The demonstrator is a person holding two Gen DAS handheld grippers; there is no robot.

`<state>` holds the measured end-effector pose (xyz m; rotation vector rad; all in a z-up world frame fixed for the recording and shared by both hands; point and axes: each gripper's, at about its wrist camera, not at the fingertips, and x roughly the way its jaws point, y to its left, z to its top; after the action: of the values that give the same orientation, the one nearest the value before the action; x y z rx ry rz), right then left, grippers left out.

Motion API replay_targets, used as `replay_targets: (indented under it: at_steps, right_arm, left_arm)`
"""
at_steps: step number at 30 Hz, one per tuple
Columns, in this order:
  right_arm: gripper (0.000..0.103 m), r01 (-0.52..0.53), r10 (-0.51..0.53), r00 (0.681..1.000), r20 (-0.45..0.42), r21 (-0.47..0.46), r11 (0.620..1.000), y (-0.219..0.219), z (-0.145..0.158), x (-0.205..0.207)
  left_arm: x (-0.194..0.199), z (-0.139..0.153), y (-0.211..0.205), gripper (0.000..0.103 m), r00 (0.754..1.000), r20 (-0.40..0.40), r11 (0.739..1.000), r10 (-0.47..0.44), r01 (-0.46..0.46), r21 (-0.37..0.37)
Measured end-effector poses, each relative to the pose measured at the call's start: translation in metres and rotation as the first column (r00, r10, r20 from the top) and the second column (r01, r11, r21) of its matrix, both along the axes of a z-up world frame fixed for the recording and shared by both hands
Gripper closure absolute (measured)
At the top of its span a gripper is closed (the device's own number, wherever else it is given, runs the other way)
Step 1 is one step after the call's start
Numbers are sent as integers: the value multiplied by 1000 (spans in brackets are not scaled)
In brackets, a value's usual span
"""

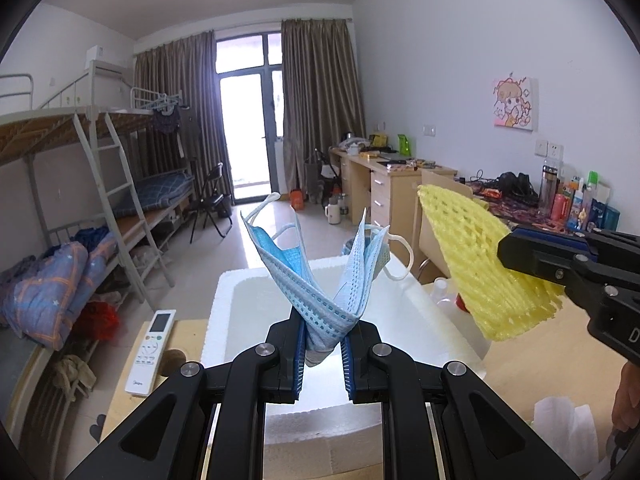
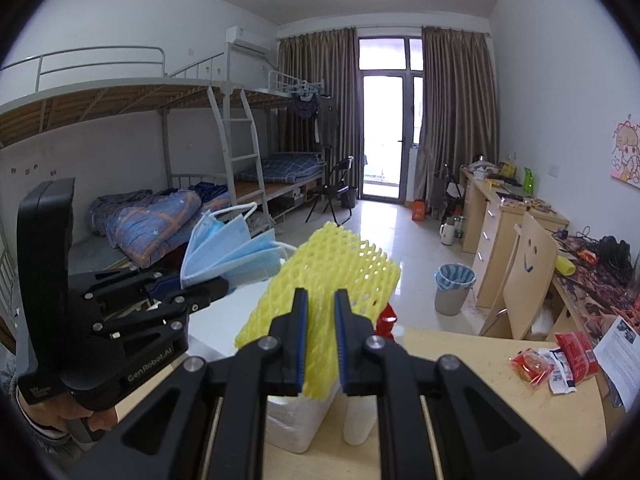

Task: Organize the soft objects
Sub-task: 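Carry the mask over the white foam box and open the left gripper, then move the yellow sleeve over the foam box and open the right gripper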

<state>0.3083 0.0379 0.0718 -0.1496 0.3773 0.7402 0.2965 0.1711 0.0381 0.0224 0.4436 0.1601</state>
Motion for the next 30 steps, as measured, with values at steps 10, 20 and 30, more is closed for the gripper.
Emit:
replay_targets:
  at_steps: [10,20,30]
  right_arm:
    - [88,-2,2,1000,-5,-5,1000,1,0,1]
    - [88,-3,3,1000,-4,-9,1000,1,-1,3]
    - [88,-13,13,1000,-7,-8,1000,1,-1,5]
  left_arm:
    - [8,-3,3,86,1000,-17,1000,17,-17,-6]
    - [5,-2,3,16,999,4,999,49,-50,20]
    - [-5,-1,7,10,998,22,998,59,-59,14]
